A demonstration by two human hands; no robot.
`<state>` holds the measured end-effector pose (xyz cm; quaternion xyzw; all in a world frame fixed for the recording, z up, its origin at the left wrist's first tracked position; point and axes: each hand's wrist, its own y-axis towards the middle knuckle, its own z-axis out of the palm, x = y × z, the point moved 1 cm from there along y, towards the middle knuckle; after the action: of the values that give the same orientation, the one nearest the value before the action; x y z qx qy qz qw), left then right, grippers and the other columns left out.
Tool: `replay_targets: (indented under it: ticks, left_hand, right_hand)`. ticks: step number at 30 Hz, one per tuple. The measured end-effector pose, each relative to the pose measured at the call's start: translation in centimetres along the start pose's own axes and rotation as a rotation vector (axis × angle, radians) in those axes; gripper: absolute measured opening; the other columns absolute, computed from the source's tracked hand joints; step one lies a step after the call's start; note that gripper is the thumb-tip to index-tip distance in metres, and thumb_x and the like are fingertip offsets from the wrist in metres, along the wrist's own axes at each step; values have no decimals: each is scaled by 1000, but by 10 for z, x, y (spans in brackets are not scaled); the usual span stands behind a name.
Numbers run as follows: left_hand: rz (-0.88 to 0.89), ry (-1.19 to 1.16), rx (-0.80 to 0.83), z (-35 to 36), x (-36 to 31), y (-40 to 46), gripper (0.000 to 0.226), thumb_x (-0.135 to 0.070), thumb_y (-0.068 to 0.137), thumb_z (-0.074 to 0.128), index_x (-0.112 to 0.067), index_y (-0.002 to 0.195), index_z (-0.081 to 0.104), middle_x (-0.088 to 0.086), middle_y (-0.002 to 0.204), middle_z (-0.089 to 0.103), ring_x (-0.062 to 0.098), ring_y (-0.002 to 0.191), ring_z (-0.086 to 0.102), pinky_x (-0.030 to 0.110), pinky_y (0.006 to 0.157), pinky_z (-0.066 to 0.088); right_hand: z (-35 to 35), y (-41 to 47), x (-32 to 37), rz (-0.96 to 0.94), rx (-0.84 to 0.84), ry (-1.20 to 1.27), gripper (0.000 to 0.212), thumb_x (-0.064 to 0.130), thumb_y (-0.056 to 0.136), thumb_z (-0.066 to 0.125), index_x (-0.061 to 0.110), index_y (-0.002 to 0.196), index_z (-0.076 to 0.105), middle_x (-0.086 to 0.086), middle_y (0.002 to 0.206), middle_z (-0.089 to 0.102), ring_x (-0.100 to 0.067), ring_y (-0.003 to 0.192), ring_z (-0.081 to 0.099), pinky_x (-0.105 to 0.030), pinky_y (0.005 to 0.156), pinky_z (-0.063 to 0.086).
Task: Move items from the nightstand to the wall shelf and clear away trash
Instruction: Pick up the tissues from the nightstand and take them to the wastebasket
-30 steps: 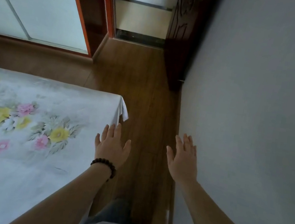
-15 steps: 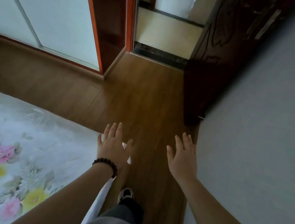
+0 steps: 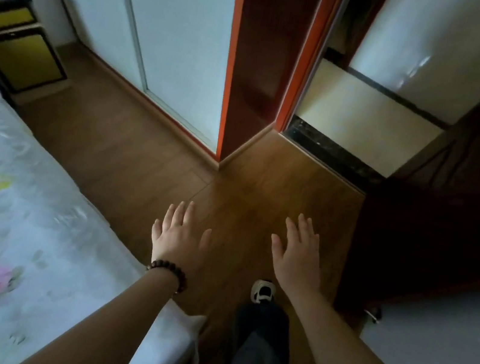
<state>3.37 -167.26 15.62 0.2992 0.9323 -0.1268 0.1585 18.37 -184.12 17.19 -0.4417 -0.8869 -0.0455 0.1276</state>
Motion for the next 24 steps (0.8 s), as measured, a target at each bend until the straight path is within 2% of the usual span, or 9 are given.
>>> replay_targets:
  ticks: [6,10,14,18,24]
  left_hand:
    - [-266,-61,-98,7,-36,106,71,-55,91,40,-23,149,14,0,157,17,18,144,7,47,116,9]
    - [-428,-104,-154,2,-66,163,71,-55,90,39,-24,149,14,-1,156,18,17,144,6,46,115,7]
    - [-511,-89,-184,-11,-75,199,69,-55,91,36,-24,149,13,-1,157,17,17,144,5,46,116,7]
    - [-620,-59,-220,-27,-59,227,68,-53,92,35,-22,149,13,1,157,18,18,144,6,47,116,11]
    - [-731,-80,-246,-43,-20,277,69,-53,92,35,-21,149,14,1,157,17,18,145,6,45,117,8]
  right_hand:
    - [-1,169,4,-215,102,-27,59,54,96,25,24,146,25,-3,159,11,-19,146,1,-39,115,10]
    - [-9,258,11,-384,192,-15,58,53,96,26,24,147,25,-1,159,7,-17,145,-3,-43,117,14]
    - [-3,316,31,-469,263,50,57,49,97,30,22,147,27,-1,159,7,-17,145,-2,-41,116,13]
    - [13,357,67,-598,313,63,57,48,97,30,20,146,28,-3,158,11,-18,146,0,-45,117,14]
    - [42,412,144,-761,273,71,54,43,96,42,17,142,38,-7,155,23,-23,145,13,-43,117,19]
